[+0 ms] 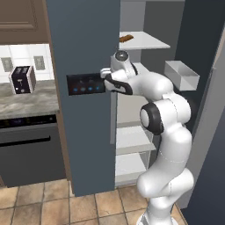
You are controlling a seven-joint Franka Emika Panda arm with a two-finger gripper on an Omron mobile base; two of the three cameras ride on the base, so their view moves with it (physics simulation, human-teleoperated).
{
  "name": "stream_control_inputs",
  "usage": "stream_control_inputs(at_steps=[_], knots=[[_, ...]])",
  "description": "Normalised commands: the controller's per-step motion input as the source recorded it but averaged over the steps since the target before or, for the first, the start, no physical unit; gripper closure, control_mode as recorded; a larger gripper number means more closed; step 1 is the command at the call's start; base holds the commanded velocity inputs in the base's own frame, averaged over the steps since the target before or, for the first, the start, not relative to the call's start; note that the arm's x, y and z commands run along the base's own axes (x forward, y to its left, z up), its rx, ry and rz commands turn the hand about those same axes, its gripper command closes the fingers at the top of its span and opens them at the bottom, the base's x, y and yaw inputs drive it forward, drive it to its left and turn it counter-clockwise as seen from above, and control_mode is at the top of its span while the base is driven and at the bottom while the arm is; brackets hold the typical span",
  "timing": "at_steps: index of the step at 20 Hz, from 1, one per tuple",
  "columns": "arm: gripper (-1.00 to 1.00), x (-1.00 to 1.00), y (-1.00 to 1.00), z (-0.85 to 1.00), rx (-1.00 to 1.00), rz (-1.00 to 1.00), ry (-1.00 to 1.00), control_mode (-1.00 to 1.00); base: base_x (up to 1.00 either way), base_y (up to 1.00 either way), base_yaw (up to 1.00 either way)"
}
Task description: There's a chicken drumstick in the fridge that needs to be moved to the freezer for freezing. Pick up the chicken drumstick from the fridge, place it on any shelf in the freezer, and close the fridge and freezer doors when done.
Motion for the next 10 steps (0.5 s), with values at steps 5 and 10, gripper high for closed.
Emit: stream_control_inputs(at_steps=[5,10], knots=[[-1.0,0.53,-0.04,0.0,0.0,0.06,0.0,-1.0,0.0,0.0,0.0],[-1.0,0.31,0.0,0.0,0.0,0.01,0.04,-1.0,0.0,0.0,0.0]])
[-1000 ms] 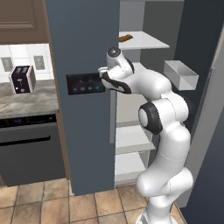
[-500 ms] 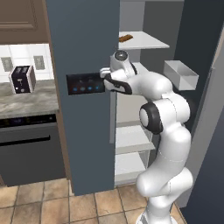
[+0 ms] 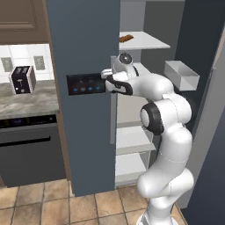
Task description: There's a chicken drumstick in the fridge that needs to be moved to the freezer for freezing. Pick up the chicken drumstick from the fridge, place it on any shelf in the freezer, and close the fridge and freezer doors when done.
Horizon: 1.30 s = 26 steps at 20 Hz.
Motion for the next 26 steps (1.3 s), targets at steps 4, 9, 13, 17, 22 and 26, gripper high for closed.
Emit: stream_control_inputs(at_steps=[4,9,13,17,22,26], knots=[[-1.0,-0.02,0.0,0.08,0.0,0.0,0.06,-1.0,0.0,0.0,0.0],[-1.0,-0.58,0.0,0.14,0.0,-0.01,-0.04,-1.0,0.0,0.0,0.0],[-1.0,-0.79,0.0,0.15,0.0,0.0,-0.14,-1.0,0.0,0.0,0.0],[-1.0,-0.8,0.0,0.06,0.0,0.0,-0.05,-1.0,0.0,0.0,0.0],[-1.0,-0.86,-0.02,0.15,0.0,0.0,0.0,-1.0,0.0,0.0,0.0],[-1.0,-1.0,-0.19,0.37,0.0,0.0,0.0,-1.0,0.0,0.0,0.0]])
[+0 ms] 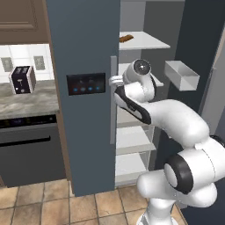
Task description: There's a chicken drumstick in the fridge that needs to be moved to the freezer for freezing. Pick up the chicken drumstick from the fridge, place it on any shelf in the freezer, and close the fridge and freezer doors when done.
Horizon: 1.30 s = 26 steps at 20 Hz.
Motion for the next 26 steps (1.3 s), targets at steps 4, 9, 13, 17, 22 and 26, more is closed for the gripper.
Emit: stream_control_inputs(at_steps=[4,9,13,17,22,26], knots=[[-1.0,-1.0,-0.18,0.44,0.0,0.0,0.0,-1.0,0.0,0.0,0.0],[-1.0,-0.99,-0.15,0.43,0.0,0.0,0.04,-1.0,0.0,0.0,0.0],[-1.0,-0.89,-0.26,0.37,0.0,0.0,0.12,-1.0,0.0,0.0,0.0],[-1.0,-0.97,-0.24,0.38,0.0,0.0,0.1,-1.0,0.0,0.0,0.0],[-1.0,-1.0,-0.28,0.23,0.0,-0.04,0.12,-1.0,0.0,0.0,0.0],[-1.0,-0.87,-0.42,-0.02,0.02,-0.01,0.05,-1.0,0.0,0.0,0.0]])
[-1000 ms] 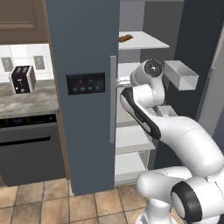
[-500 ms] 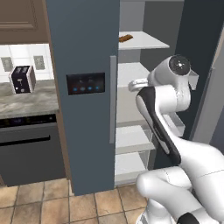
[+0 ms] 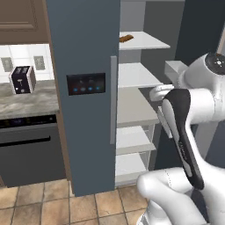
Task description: There's a chicken drumstick in the fridge that needs to be moved to the freezer for freezing. Pick up the chicken drumstick from the fridge, place it on any shelf in the freezer, and close the fridge and freezer doors when done.
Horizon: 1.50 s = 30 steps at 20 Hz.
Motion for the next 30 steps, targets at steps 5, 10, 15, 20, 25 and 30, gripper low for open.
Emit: stream_control_inputs(at_steps=[5,10,15,20,25,30], knots=[[-1.0,-0.53,-0.45,-0.05,0.08,0.01,0.01,-1.0,0.0,0.0,0.0],[-1.0,-0.59,-0.17,0.0,0.0,0.01,-0.05,-1.0,0.0,0.0,0.0],[-1.0,-0.09,-0.59,-0.03,0.0,0.0,0.03,-1.0,0.0,0.0,0.0],[-1.0,0.0,-0.63,-0.11,0.07,0.05,0.0,-1.0,0.0,0.0,0.0],[-1.0,0.0,-0.66,-0.15,0.08,0.01,-0.02,-1.0,0.0,0.0,0.0],[-1.0,0.01,-0.59,-0.39,0.03,-0.04,-0.02,-1.0,0.0,0.0,0.0]])
